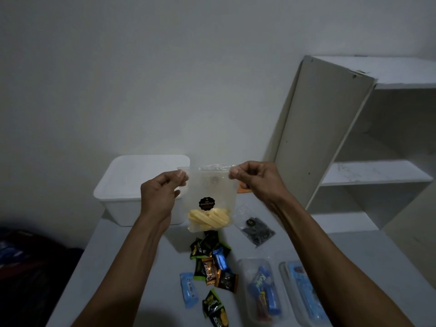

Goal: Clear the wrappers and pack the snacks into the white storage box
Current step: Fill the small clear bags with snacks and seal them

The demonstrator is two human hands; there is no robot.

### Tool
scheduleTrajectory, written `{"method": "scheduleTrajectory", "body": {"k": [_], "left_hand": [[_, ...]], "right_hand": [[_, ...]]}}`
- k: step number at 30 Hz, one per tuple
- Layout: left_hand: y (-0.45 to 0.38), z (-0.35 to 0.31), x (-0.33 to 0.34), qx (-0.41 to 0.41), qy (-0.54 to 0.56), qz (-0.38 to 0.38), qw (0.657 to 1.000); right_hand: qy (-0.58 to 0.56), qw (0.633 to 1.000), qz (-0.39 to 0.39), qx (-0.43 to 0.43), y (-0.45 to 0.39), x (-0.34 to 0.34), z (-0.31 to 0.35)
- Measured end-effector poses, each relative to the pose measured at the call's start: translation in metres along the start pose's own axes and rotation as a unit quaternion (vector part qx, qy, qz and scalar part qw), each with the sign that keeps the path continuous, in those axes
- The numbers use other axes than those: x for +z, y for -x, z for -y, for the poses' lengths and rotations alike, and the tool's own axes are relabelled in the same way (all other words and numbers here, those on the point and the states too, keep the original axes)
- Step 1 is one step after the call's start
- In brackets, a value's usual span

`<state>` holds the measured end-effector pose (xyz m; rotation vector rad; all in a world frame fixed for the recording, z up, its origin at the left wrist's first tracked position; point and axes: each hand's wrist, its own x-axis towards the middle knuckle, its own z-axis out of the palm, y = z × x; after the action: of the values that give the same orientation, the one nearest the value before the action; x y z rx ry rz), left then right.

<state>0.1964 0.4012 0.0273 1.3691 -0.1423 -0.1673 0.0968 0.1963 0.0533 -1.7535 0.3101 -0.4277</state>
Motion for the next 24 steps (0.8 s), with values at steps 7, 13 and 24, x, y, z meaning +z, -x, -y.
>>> {"method": "scheduleTrajectory", "body": {"k": [7, 13, 24], "left_hand": [[0.0, 0.003, 0.006, 0.036, -0.005, -0.026, 0.999], [0.0, 0.001, 0.005, 0.054, -0.027, 0.016, 0.998], [0.01, 0.004, 0.013, 0.086, -0.114, 0.048, 0.989]], "right_hand": [[0.014, 1.0, -0.015, -0.019, 0.002, 0.013, -0.003], [-0.001, 1.0, 0.024, 0.006, 0.004, 0.012, 0.008], [0.153, 0.979, 0.135, 0.015, -0.008, 0.028, 0.027]]}}
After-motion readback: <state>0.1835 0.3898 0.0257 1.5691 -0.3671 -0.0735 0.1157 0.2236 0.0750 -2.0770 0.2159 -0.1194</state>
